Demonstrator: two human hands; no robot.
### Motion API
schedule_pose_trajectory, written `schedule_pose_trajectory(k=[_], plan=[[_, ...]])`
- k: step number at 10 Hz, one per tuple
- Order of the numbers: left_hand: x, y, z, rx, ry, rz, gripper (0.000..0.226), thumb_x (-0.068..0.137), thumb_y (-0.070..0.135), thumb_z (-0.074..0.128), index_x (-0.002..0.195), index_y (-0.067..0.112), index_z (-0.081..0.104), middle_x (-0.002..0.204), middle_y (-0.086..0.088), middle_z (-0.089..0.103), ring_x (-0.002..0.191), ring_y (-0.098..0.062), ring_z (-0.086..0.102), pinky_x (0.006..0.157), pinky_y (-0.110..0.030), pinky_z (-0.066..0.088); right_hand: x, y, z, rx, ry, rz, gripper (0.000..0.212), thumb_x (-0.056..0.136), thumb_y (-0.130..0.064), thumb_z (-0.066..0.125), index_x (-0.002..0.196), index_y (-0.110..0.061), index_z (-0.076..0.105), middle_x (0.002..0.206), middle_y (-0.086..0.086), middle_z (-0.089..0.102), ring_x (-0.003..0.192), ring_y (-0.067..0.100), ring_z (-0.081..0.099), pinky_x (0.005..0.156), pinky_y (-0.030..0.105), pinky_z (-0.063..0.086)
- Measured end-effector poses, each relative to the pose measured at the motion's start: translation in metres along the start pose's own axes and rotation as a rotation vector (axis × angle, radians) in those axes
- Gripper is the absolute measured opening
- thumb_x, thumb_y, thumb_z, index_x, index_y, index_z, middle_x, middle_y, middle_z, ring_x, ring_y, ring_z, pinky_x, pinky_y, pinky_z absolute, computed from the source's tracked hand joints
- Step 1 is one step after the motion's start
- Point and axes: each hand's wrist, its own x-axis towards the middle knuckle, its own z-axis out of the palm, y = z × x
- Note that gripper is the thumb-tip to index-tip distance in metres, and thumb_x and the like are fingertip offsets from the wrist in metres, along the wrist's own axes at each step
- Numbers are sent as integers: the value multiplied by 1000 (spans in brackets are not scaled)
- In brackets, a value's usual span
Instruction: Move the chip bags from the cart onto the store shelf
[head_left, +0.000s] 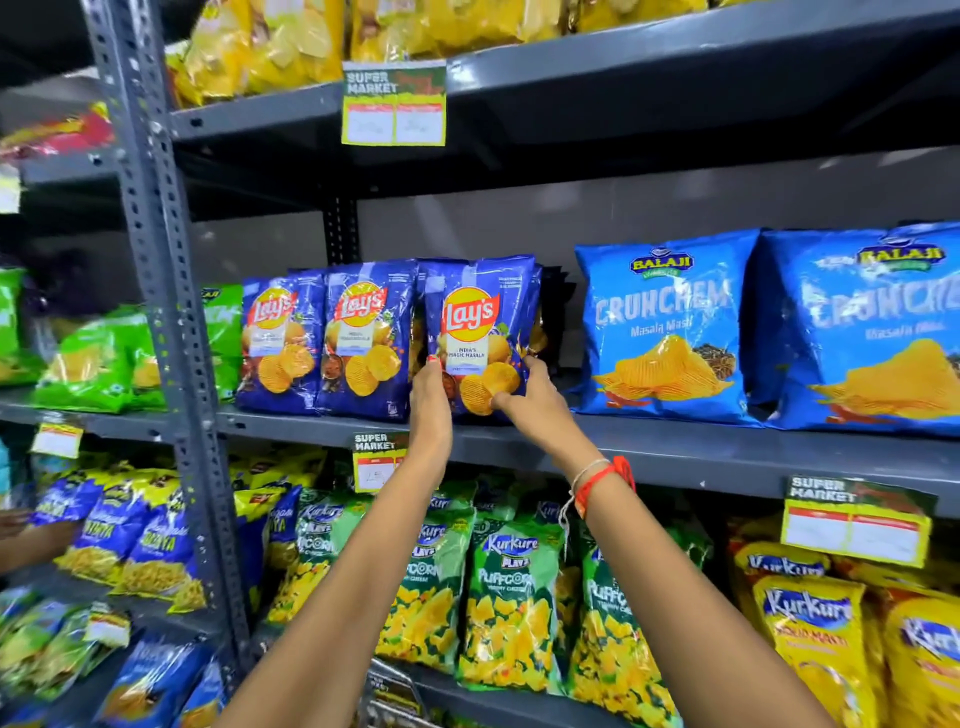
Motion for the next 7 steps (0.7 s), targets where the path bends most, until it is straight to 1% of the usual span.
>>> schedule_pose_trajectory(k=[1, 2, 3, 4, 5, 6, 7], plan=[[5, -9, 2, 4, -16, -7, 74, 72, 66, 33, 129, 23, 49, 136, -6, 53, 124, -22, 47, 110, -46, 34, 3, -1, 1, 5, 20, 2, 73, 85, -16, 60, 146, -11, 21, 145, 13, 43, 132, 31, 42, 92, 27, 34], [9, -16, 4, 4, -11, 3, 83, 62, 70, 33, 128, 22, 48, 135, -7, 52, 125, -24, 47, 110, -49, 34, 7, 2, 1, 8, 27, 6, 74, 85, -17, 60, 146, -12, 20, 146, 14, 43, 133, 31, 41, 103, 34, 36], [2, -8, 5, 32, -5, 22, 77, 71, 61, 31, 134, 18, 41, 140, -10, 47, 129, -26, 43, 112, -49, 33, 7, 2, 3, 5, 31, 12, 74, 85, -16, 60, 146, -11, 20, 146, 14, 42, 133, 31, 41, 102, 33, 36], [-3, -2, 5, 56, 16, 67, 56, 90, 46, 32, 137, 16, 37, 144, -12, 42, 131, -27, 39, 113, -46, 30, 9, 5, 4, 15, 49, -15, 74, 83, -17, 62, 145, -11, 22, 144, 14, 45, 132, 31, 42, 103, 34, 36], [-7, 2, 5, 148, 70, 111, 51, 95, 40, 30, 142, 19, 30, 151, -8, 31, 138, -26, 29, 115, -46, 24, -1, -1, -12, 38, 217, -94, 69, 81, -15, 66, 140, -10, 31, 135, 15, 50, 125, 28, 47, 98, 30, 36], [-12, 5, 8, 213, 54, 262, 52, 95, 41, 32, 144, 23, 25, 155, -2, 24, 142, -21, 22, 116, -42, 20, -31, -12, -51, 291, 528, -259, 41, 80, -11, 67, 116, -19, 49, 121, 12, 55, 110, 25, 53, 87, 24, 38], [-22, 15, 19, 288, 43, 428, 53, 95, 38, 35, 144, 23, 23, 155, -1, 22, 144, -16, 17, 112, -29, 15, -89, -22, -120, 364, 766, -496, 25, 78, -10, 60, 100, -20, 54, 112, 17, 61, 97, 2, 59, 88, 21, 41]])
